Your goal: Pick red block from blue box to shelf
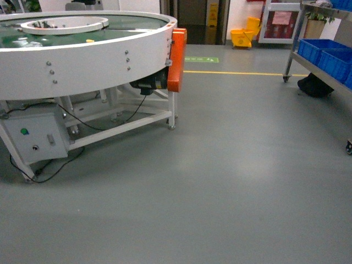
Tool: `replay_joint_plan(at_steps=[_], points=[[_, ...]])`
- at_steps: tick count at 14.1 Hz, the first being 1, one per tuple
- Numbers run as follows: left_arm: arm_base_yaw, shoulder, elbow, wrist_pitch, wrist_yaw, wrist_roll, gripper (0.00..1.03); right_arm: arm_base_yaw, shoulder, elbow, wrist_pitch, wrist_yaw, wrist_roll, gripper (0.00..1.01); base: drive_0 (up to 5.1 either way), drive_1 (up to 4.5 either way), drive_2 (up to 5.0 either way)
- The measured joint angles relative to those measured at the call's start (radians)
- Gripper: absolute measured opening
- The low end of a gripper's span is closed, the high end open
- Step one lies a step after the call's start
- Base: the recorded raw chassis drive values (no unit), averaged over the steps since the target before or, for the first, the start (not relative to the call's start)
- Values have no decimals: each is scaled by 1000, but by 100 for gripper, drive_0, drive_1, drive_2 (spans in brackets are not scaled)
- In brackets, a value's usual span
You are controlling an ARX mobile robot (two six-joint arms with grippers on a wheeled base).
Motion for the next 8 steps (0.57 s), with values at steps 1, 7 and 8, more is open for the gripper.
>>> replay_joint_plan(at_steps=[1,7,8], points=[[0,0,0,0,0,0,98,0,0,0,0,0,0,29,-4,417,-425],[0,0,0,0,0,0,98,0,0,0,0,0,0,29,-5,417,-427],[0,0,0,1,0,0,98,0,0,0,0,0,0,29,-3,419,-426]])
